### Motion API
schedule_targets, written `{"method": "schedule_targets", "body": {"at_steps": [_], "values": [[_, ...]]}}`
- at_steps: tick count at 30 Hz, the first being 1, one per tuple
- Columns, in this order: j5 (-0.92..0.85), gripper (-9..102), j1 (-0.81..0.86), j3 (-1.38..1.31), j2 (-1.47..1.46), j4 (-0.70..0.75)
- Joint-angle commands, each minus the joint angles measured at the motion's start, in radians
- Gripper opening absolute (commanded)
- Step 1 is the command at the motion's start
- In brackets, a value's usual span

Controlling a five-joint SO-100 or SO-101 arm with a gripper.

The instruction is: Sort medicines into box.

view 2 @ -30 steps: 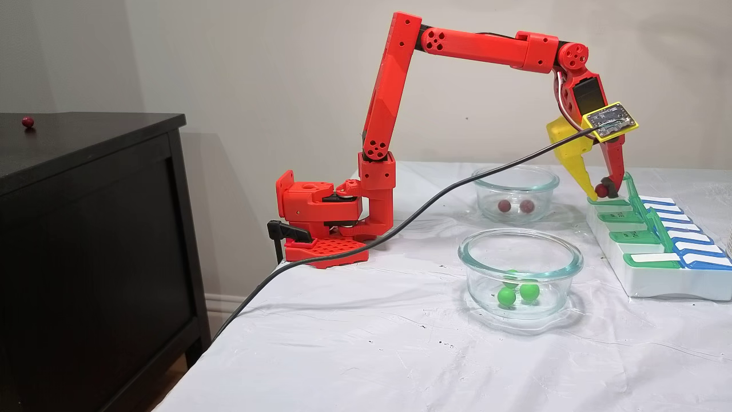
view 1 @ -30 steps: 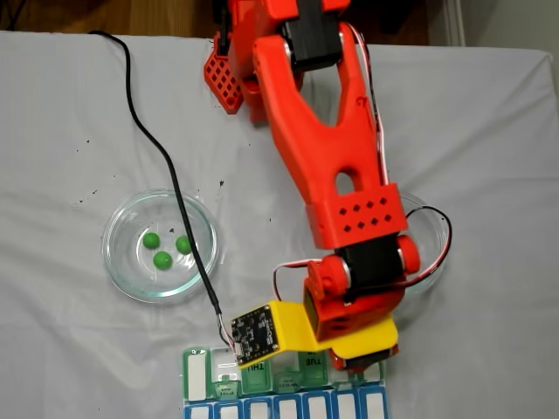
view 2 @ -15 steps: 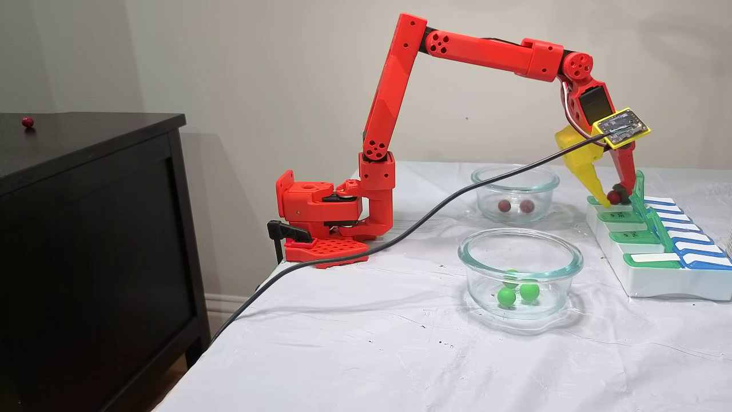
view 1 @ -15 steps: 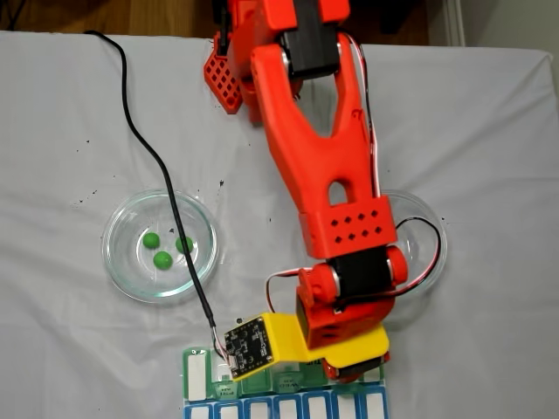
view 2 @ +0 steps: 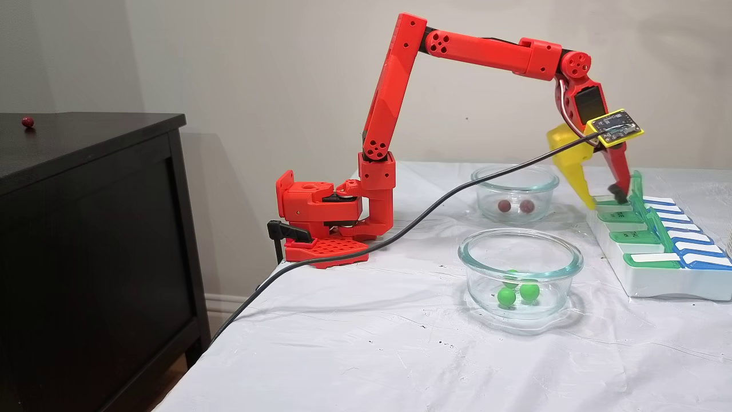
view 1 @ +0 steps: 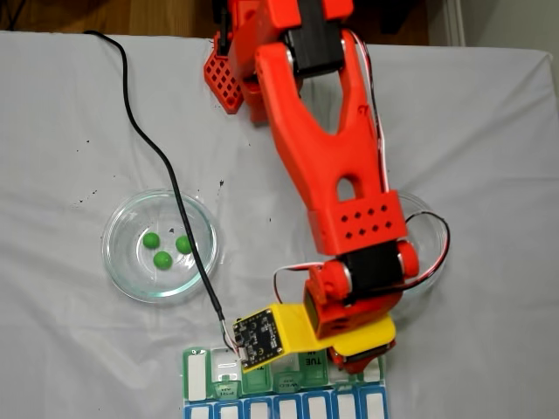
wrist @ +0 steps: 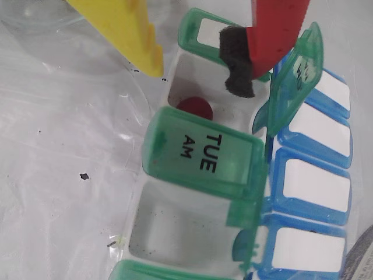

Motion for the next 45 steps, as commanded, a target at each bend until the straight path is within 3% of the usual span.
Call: {"method": "schedule_targets", "body": {"at_steps": [1, 7, 11, 16, 25, 33, 45], "values": [[-0.028, 0, -0.038, -0.071, 0.259, 0.048], [-0.210, 0, -0.149, -0.121, 0.356, 0.238], [-0.403, 0, -0.311, 0.008, 0.448, 0.310], [-0.503, 0, -0.431, 0.147, 0.463, 0.334], [-0.634, 11, -0.390, 0.210, 0.348, 0.258], [-0.753, 12, -0.324, 0.196, 0.305, 0.267], [-0.775, 20, -0.333, 0.259, 0.250, 0.238]]}}
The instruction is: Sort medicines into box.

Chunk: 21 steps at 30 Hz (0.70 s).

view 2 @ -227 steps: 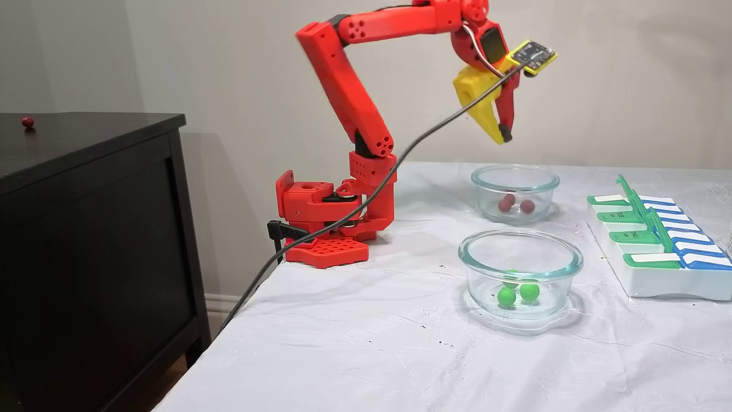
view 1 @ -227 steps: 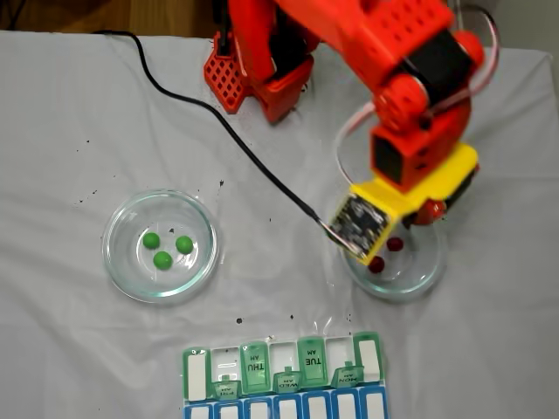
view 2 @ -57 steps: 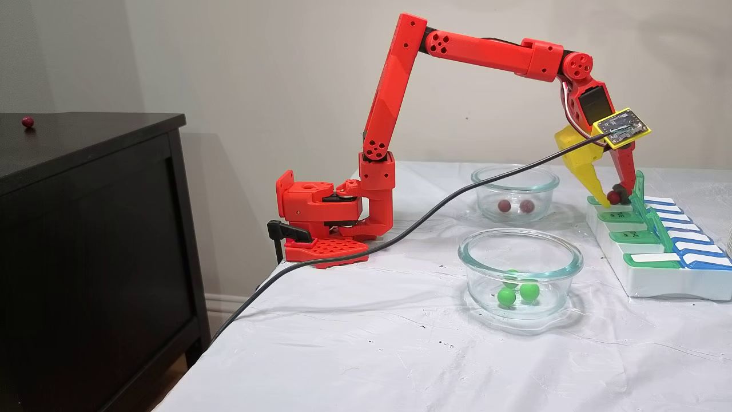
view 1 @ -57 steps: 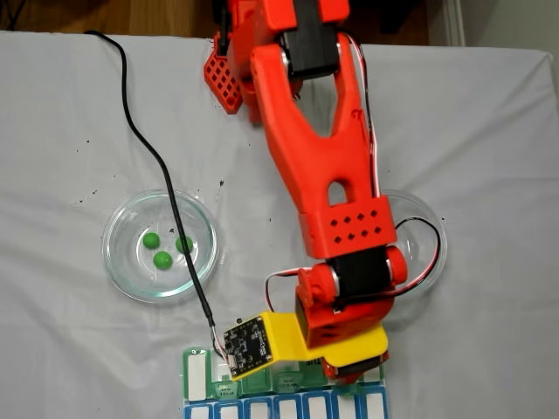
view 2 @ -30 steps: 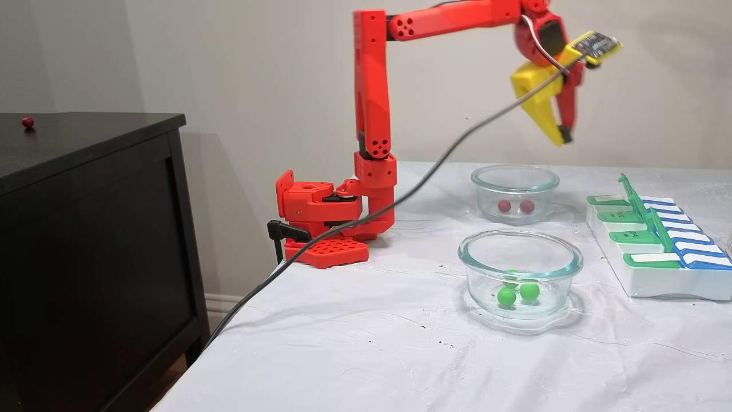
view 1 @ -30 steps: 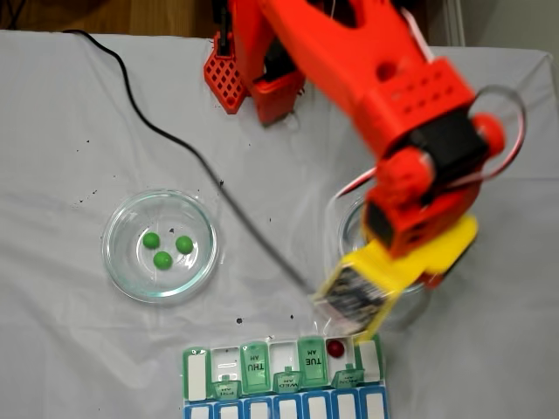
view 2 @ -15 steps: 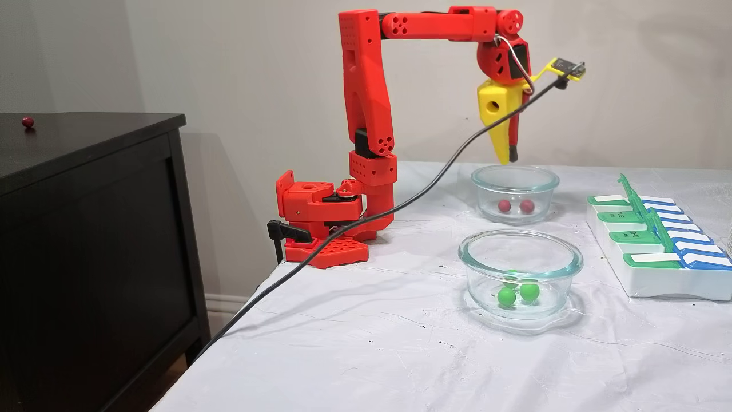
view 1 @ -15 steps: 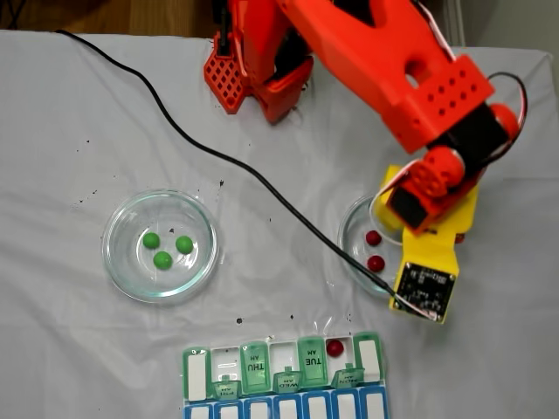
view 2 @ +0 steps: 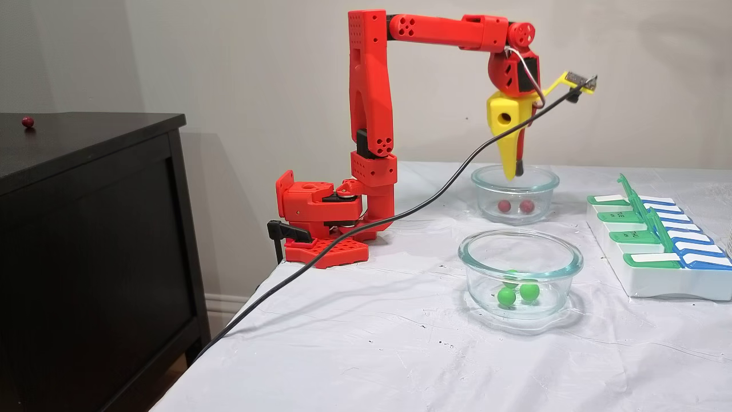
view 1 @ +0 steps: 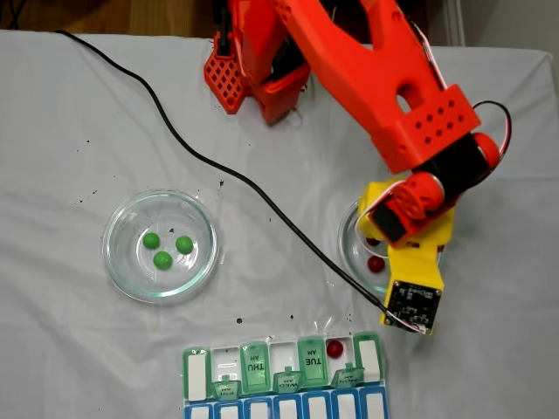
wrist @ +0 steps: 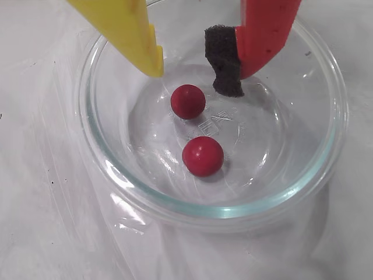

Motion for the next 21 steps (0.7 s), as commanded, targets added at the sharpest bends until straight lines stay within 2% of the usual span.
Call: {"method": "schedule_targets", "body": {"at_steps": [1, 15, 21], "values": [[-0.014, 20, -0.014, -0.008, 0.009, -0.018], [-0.049, 26, -0.005, -0.025, -0.026, 0.043], [-0.017, 24, -0.012, -0.011, -0.066, 0.014]]}}
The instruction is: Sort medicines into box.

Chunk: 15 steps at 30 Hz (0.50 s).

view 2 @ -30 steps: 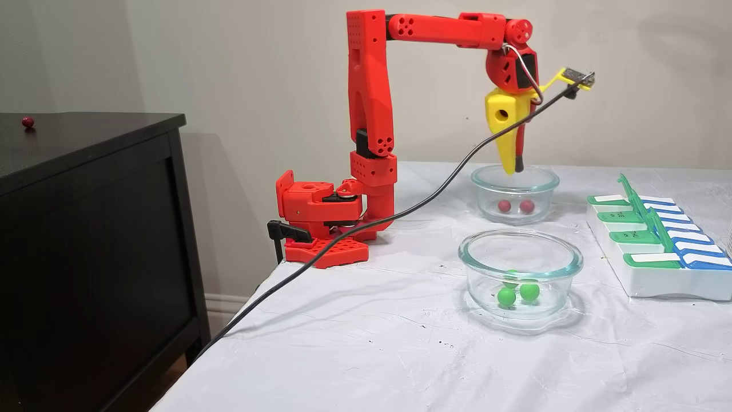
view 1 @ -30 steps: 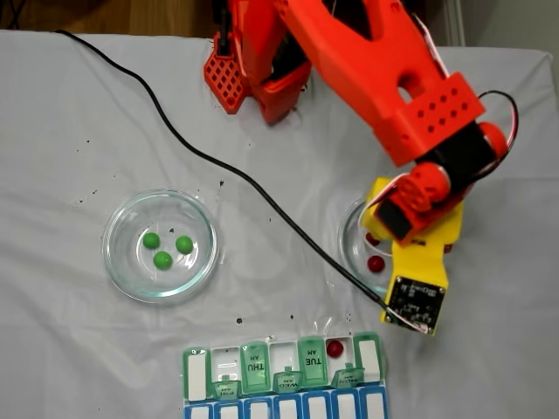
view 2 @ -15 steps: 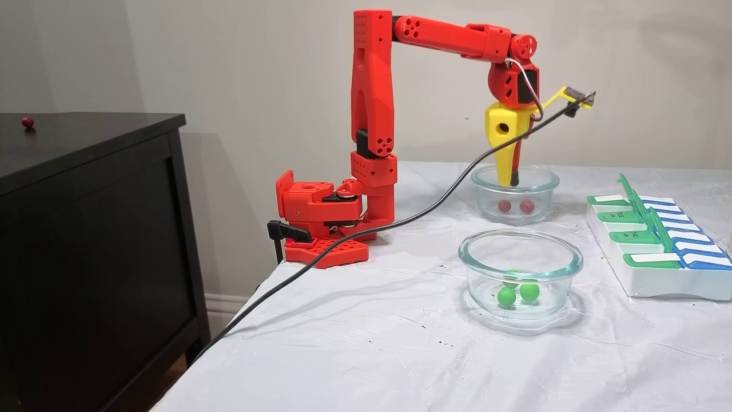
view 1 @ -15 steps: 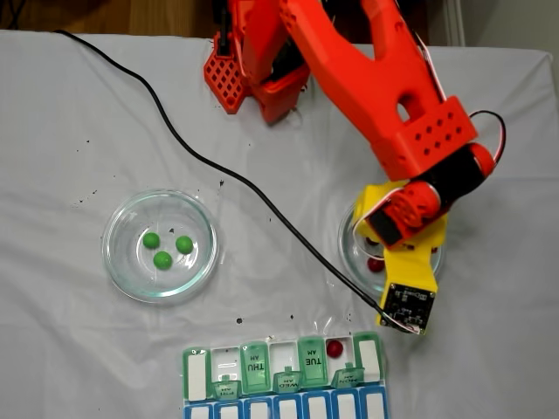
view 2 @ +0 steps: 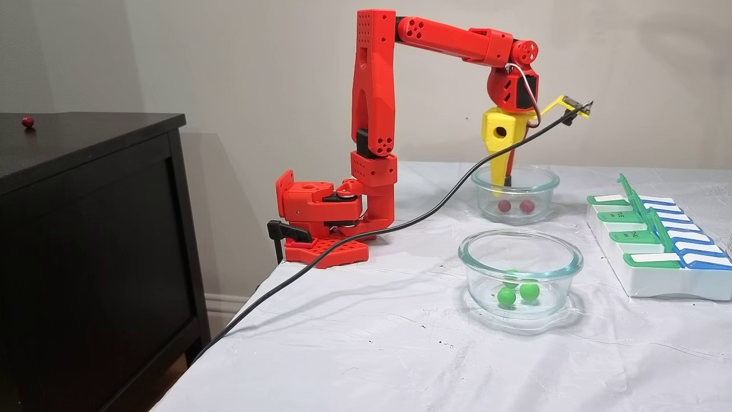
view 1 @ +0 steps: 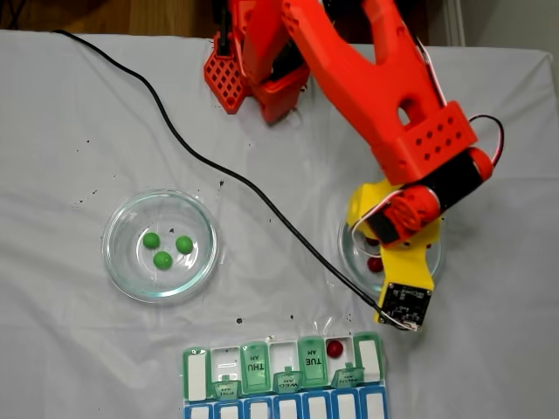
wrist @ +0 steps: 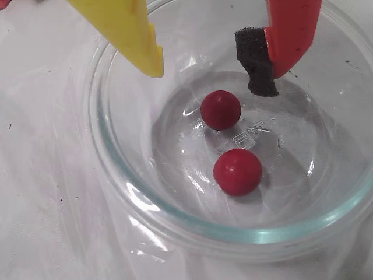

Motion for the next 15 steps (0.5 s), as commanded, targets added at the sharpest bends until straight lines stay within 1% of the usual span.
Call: {"method": "schedule_targets", "body": {"at_steps": [1, 15], "values": [[0.025, 24, -0.008, -0.026, 0.002, -0.028], [0.055, 21, -0.009, -0.015, -0.057, -0.066]]}}
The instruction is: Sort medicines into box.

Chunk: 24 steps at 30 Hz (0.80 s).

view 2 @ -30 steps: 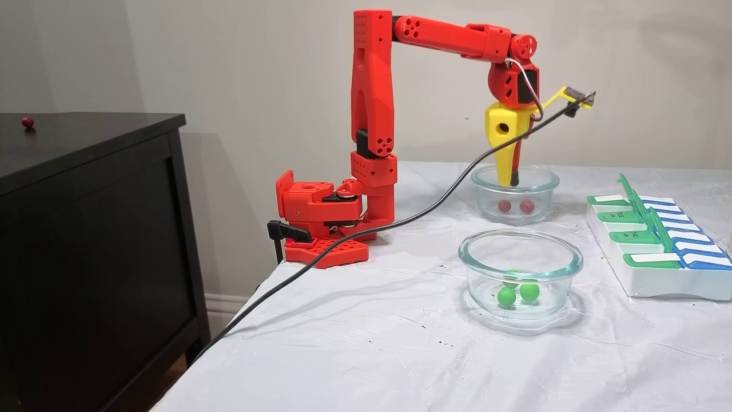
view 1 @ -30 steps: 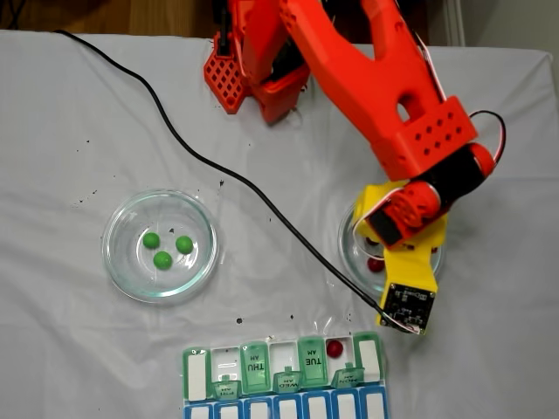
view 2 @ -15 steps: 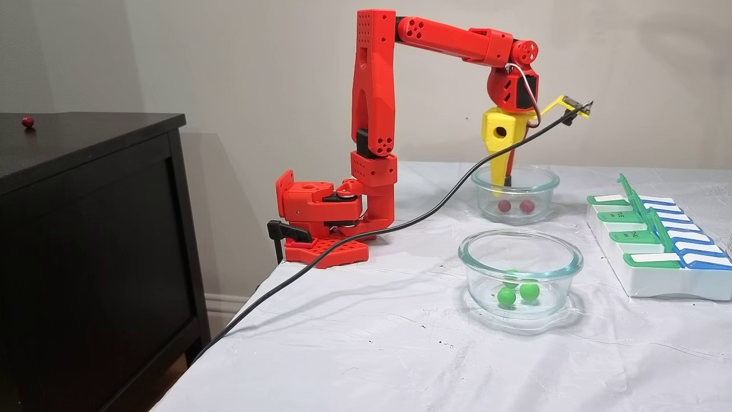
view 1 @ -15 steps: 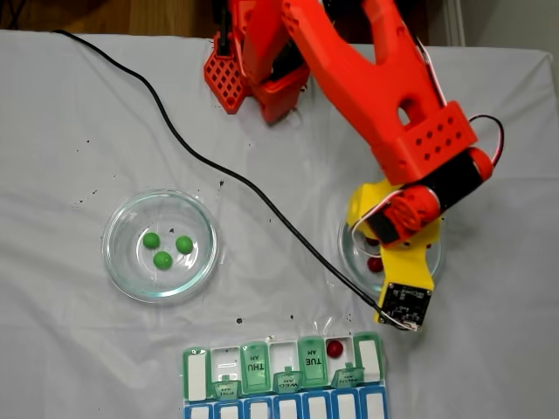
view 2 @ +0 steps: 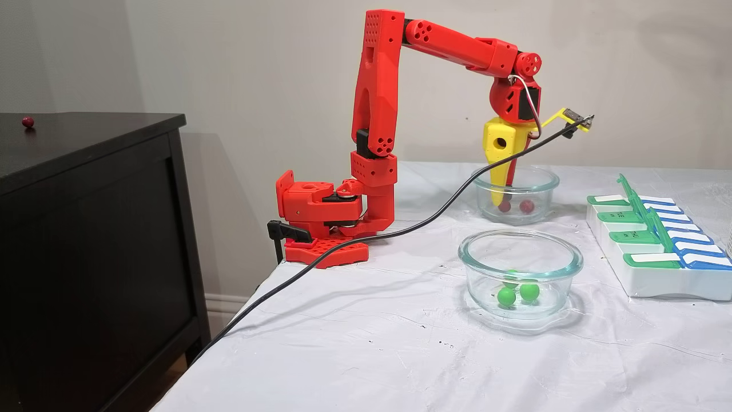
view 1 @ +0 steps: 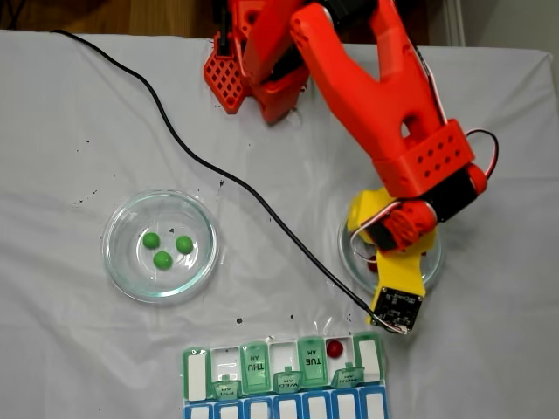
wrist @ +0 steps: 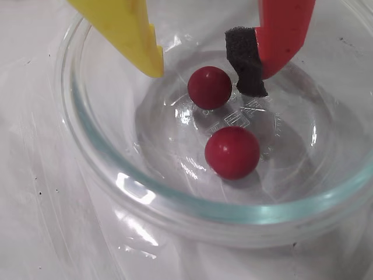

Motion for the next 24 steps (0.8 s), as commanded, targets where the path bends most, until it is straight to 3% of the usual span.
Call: {"method": "schedule_targets", "body": {"at_steps": [1, 18, 24], "values": [[0.015, 21, -0.009, -0.014, 0.015, -0.015], [0.028, 14, -0.005, -0.003, 0.002, -0.071], [0.044, 7, -0.006, 0.000, 0.002, -0.075]]}}
